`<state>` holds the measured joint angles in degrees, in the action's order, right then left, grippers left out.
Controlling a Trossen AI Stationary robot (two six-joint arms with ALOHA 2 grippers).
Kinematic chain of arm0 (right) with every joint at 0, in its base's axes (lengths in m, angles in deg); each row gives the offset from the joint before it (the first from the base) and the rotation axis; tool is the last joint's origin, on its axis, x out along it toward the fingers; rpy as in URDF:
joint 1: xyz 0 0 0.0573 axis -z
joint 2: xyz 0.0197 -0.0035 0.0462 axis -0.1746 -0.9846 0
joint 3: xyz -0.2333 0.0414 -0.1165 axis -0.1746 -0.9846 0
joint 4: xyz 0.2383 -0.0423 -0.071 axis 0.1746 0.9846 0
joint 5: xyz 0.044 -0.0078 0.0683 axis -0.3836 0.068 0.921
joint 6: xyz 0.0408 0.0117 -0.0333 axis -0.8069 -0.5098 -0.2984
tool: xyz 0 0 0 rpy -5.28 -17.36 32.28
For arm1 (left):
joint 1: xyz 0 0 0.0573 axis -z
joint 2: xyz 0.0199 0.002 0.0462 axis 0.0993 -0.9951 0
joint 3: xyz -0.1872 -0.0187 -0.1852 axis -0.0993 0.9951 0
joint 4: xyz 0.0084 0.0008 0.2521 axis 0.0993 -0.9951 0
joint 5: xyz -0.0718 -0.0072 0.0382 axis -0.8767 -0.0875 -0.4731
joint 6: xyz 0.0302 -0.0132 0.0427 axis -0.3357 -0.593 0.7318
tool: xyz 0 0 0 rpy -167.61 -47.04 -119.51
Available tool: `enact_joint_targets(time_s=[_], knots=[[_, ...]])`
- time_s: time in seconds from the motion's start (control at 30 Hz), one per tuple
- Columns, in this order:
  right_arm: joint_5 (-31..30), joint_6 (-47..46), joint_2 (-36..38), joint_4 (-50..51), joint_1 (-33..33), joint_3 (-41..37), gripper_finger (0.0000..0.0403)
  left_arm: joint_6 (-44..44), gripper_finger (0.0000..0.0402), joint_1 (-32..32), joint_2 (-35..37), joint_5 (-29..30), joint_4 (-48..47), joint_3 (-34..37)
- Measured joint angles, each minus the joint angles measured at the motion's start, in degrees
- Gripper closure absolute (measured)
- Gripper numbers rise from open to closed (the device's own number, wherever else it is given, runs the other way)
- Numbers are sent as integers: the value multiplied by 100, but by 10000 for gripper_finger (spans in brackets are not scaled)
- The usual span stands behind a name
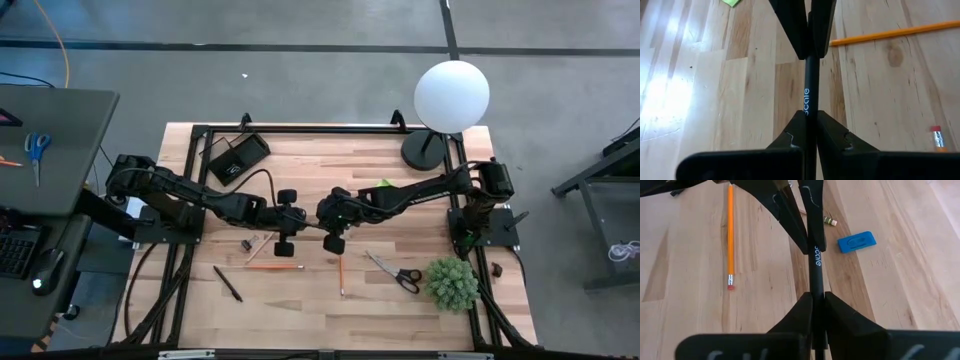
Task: Pick and place office supplies into organizer
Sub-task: Put the black pen into the top left section of the desk organizer
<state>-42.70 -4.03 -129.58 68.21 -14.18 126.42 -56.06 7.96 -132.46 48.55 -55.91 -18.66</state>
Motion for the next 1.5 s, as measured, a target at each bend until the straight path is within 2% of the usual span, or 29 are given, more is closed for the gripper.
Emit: enact_joint_targets(time_s=[0.53, 0.7, 1.03, 1.13, 1.23, 1.33, 1.5], knots=[[-42, 143, 0, 13, 4, 0, 368, 24, 401, 0, 2, -131, -127, -2], [-213, 371, 2, 165, -3, -15, 341, 37, 401, 2, -32, -446, -599, 45], [-814, 771, 109, 531, -47, -1, 271, -113, 401, 0, 235, -367, -1006, 227], [-1112, 796, 109, 740, -105, -20, 259, -111, 401, 0, 610, -244, -1082, 351], [-1152, 728, 148, 631, -165, -75, 252, -79, 401, -77, 1285, 40, -1084, 631], [-1375, 666, 173, 511, -275, -81, 254, -65, 401, -314, 2193, 52, -993, 998], [-1620, 692, 184, 247, -431, -85, 268, 0, 401, -978, 3850, 50, -318, 1749]])
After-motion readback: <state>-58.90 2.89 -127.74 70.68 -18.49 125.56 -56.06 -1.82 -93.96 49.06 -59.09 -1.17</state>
